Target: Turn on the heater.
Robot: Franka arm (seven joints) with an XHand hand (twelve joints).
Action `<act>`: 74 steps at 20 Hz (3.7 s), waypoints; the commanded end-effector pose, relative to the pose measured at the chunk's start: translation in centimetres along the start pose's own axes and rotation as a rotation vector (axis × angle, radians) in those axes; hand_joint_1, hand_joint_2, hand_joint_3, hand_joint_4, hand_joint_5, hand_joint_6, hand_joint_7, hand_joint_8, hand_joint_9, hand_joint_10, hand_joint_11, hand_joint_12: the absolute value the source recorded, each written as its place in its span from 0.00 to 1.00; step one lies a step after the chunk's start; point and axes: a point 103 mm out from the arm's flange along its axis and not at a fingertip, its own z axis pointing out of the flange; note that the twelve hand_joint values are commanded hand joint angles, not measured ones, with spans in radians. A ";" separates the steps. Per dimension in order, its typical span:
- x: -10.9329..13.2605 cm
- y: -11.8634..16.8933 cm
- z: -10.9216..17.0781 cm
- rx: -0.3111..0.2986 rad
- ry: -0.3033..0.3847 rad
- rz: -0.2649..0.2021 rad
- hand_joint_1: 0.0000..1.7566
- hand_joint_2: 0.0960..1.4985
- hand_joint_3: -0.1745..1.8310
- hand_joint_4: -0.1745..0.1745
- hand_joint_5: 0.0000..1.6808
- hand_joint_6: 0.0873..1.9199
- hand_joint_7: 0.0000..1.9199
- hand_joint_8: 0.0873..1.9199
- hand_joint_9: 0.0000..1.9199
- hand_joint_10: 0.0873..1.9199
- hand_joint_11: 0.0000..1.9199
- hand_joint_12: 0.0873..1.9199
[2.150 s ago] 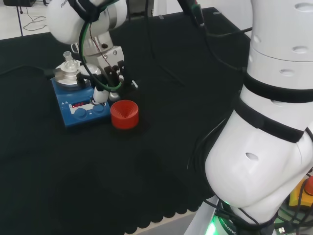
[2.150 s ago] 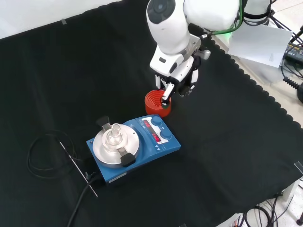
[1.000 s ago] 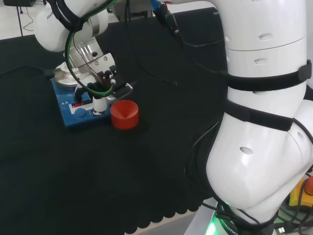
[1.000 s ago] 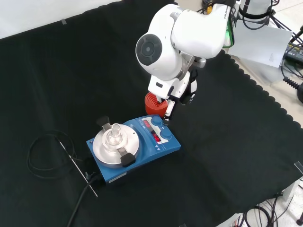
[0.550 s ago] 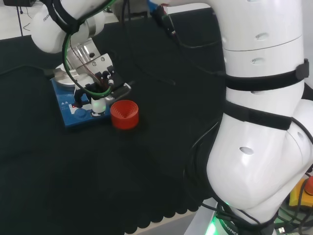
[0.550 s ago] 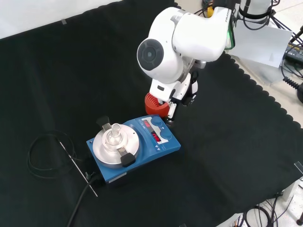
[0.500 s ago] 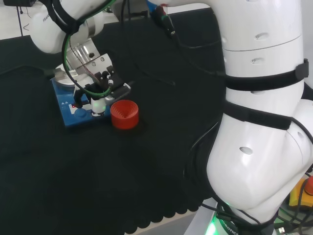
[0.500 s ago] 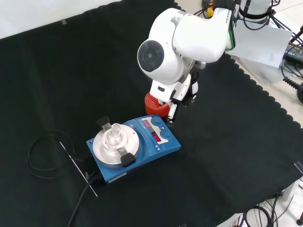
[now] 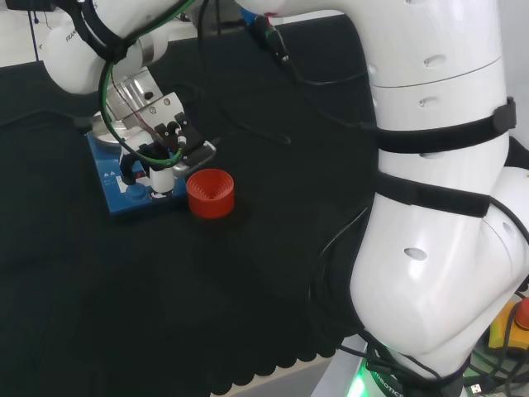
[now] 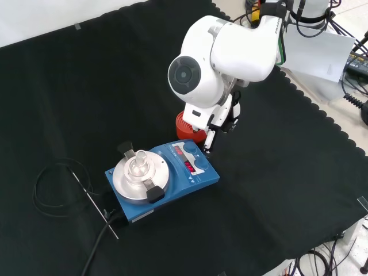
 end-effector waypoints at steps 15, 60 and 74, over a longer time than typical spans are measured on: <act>-1.3 1.3 0.5 -0.003 0.007 0.009 0.81 0.44 0.61 0.44 0.17 0.26 0.75 0.78 0.81 0.74 0.53 0.66; -1.7 2.2 1.9 0.023 0.020 0.006 0.81 0.44 0.61 0.44 0.18 0.29 0.74 0.78 0.81 0.73 0.53 0.66; -3.6 2.4 3.5 0.018 0.053 -0.006 0.81 0.44 0.61 0.43 0.18 0.30 0.74 0.78 0.81 0.73 0.53 0.66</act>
